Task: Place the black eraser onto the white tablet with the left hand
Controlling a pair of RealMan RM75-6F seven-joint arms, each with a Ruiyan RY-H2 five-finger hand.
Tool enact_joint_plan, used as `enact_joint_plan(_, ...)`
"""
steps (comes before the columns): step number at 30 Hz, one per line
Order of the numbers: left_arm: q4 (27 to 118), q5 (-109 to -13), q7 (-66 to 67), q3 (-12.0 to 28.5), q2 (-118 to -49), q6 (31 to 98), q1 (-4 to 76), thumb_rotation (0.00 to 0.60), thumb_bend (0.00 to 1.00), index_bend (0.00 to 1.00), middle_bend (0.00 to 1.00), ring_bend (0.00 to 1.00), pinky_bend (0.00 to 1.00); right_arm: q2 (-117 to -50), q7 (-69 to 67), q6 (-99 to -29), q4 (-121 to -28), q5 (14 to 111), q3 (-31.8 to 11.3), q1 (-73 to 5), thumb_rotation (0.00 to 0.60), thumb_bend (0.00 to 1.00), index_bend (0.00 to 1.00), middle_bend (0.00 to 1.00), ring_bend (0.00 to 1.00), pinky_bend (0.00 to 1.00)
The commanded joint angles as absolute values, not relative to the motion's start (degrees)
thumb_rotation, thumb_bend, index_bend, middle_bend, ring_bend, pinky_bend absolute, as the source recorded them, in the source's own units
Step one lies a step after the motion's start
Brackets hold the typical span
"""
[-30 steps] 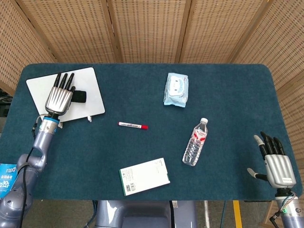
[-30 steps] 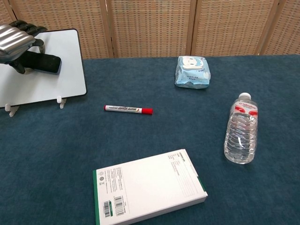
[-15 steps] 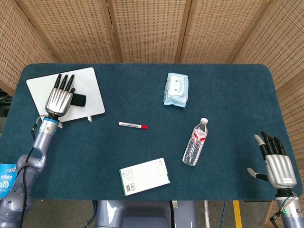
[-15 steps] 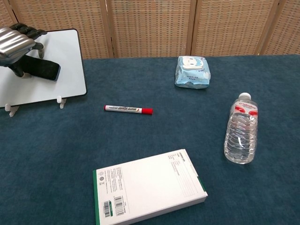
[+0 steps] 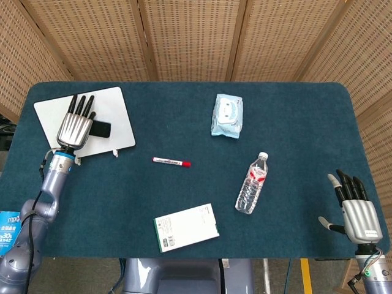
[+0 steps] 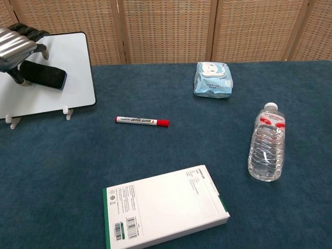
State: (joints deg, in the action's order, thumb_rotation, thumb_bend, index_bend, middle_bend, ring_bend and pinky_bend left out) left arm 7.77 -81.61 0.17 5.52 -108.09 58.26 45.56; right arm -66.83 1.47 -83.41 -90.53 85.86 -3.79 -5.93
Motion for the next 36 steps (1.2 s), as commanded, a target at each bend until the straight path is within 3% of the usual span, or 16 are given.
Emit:
enact_joint_plan(1,8.37,-81.63,-1.11,5.59,-107.40,58.73,45.37,0.600,0.04,0.19,0.00,0.00,0.00,-66.83,1.35,-83.32,-90.46,85.80,-3.80,-5.96,0.600,0.05,0.03,0.00,0.00,0.00)
enact_joint_plan(4,9.92,-82.29,-4.33,5.15,-106.17,60.93,44.78,0.600,0.00,0.11,0.00,0.00,0.00,-66.77,0.99,-83.33,-90.37,85.85,-3.84,-6.00,0.600,0.05,0.03,0.00,0.00,0.00)
enact_joint_plan(14,19.66,-84.96,-12.97,3.92,-98.92,75.62,40.59,0.600,0.00,0.00,0.00,0.00,0.00,-66.28,-0.58,-83.90,-90.54,87.07,-3.46,-5.86,0.600,0.05,0.03,0.00,0.00,0.00)
enact_joint_plan(18,34.24,-83.58,-11.66,5.26,-91.95,79.83,37.04,0.600,0.00,0.00,0.00,0.00,0.00,-65.81,-1.55,-84.58,-90.68,87.84,-3.27,-5.63,0.600,0.05,0.03,0.00,0.00,0.00)
enact_joint_plan(22,54.92,-81.27,-2.88,6.27,-84.19,82.94,32.65,0.600,0.00,0.00,0.00,0.00,0.00,-65.44,-2.36,-85.08,-90.69,88.17,-3.21,-5.42,0.600,0.05,0.03,0.00,0.00,0.00)
enact_joint_plan(28,81.76,-76.96,10.64,3.42,-75.73,85.93,24.62,0.600,0.00,0.00,0.00,0.00,0.00,-64.84,-3.49,-85.54,-90.73,88.26,-3.24,-5.16,0.600,0.05,0.03,0.00,0.00,0.00)
enact_joint_plan(32,89.84,-75.52,14.95,1.25,-74.44,87.55,20.91,0.600,0.00,0.00,0.00,0.00,0.00,-64.71,-3.64,-85.95,-90.64,88.43,-3.27,-5.00,0.600,0.05,0.03,0.00,0.00,0.00)
enact_joint_plan(36,91.88,-75.46,17.58,0.18,-74.41,89.10,18.63,0.600,0.00,0.00,0.00,0.00,0.00,-64.60,-3.58,-85.91,-90.69,88.51,-3.25,-5.02,0.600,0.05,0.03,0.00,0.00,0.00)
